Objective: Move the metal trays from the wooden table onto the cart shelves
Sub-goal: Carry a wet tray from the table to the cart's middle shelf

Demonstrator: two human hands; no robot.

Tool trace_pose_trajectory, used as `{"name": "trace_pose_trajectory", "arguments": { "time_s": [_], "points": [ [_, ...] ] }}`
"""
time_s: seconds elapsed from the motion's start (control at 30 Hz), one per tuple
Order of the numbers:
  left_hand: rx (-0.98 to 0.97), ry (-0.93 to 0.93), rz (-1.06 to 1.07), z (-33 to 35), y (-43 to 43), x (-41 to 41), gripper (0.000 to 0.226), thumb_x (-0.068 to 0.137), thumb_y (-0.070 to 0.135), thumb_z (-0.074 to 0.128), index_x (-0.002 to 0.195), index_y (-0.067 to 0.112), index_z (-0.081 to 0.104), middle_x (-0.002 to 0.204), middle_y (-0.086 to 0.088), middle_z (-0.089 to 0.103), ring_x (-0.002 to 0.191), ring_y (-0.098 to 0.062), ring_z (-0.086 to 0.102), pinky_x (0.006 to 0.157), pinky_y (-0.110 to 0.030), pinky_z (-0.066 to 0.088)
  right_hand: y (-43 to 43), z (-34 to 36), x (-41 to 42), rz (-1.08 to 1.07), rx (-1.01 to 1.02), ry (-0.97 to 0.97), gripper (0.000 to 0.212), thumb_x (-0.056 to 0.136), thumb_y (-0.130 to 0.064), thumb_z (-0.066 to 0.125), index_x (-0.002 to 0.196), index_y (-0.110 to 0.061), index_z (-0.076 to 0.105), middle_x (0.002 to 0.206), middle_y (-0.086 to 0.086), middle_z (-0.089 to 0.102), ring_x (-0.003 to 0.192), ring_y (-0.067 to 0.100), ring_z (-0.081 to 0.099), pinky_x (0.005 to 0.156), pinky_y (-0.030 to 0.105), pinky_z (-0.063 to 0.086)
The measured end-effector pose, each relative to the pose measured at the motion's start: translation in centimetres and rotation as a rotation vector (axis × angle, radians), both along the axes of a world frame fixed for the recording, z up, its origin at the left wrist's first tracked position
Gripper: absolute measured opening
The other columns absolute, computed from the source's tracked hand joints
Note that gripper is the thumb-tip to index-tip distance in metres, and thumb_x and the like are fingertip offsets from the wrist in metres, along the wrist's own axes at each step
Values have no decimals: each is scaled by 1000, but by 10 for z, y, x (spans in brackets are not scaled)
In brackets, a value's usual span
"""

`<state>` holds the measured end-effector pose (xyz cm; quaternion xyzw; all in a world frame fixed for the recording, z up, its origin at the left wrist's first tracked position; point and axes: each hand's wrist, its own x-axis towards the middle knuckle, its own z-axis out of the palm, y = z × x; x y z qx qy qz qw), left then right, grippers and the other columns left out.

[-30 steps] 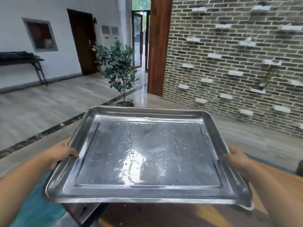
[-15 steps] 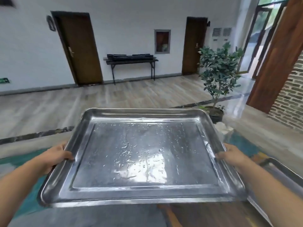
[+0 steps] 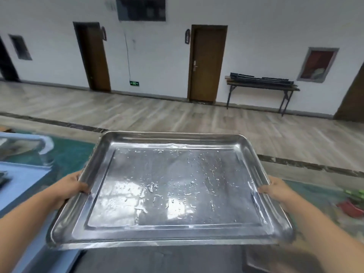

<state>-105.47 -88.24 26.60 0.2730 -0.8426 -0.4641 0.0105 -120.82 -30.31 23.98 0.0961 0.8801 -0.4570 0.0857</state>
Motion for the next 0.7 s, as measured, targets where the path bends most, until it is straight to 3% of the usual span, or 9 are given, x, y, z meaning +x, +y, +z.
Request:
{"name": "trace_pose_trajectory", "arguments": {
  "time_s": [0.1, 0.2, 0.37, 0.53, 0.7],
  "points": [
    [-3, -1, 127, -7, -46, 23, 25, 73, -23, 57, 91, -5, 58, 68, -17, 60, 59, -28, 55, 57, -33, 45, -64, -5, -31, 79, 1, -6, 33, 77, 6, 69, 106, -9, 68, 93, 15, 73, 88, 34, 69, 89, 48, 54],
    [13, -9, 232, -14, -88, 53, 24, 73, -23, 56, 94, -13, 56, 72, -20, 59, 63, -28, 55, 60, -34, 44, -127, -9, -55, 187, 14, -12, 34, 78, 6, 68, 108, -9, 67, 95, 16, 72, 90, 34, 68, 90, 45, 53],
    [-16, -23, 429, -19, -135, 113, 26, 71, -20, 60, 83, 3, 60, 54, -11, 62, 42, -23, 58, 42, -24, 47, -228, -9, -84, 374, 14, -10, 36, 80, 5, 68, 112, -13, 66, 98, 12, 72, 91, 32, 66, 89, 42, 51],
    [-21, -55, 609, -26, -153, 180, 28, 70, -16, 64, 86, 6, 61, 60, -13, 65, 48, -26, 62, 47, -30, 49, -322, -14, -116, 584, 14, 6, 43, 80, 5, 68, 120, -9, 63, 102, 13, 71, 92, 31, 65, 81, 34, 49],
    [-19, -91, 822, -28, -136, 240, 25, 70, -10, 72, 87, 5, 62, 61, -11, 69, 47, -23, 66, 41, -27, 49, -413, -19, -137, 812, 8, 2, 40, 80, 1, 71, 117, -13, 62, 96, 0, 67, 83, 20, 61, 76, 31, 43]
  ]
}}
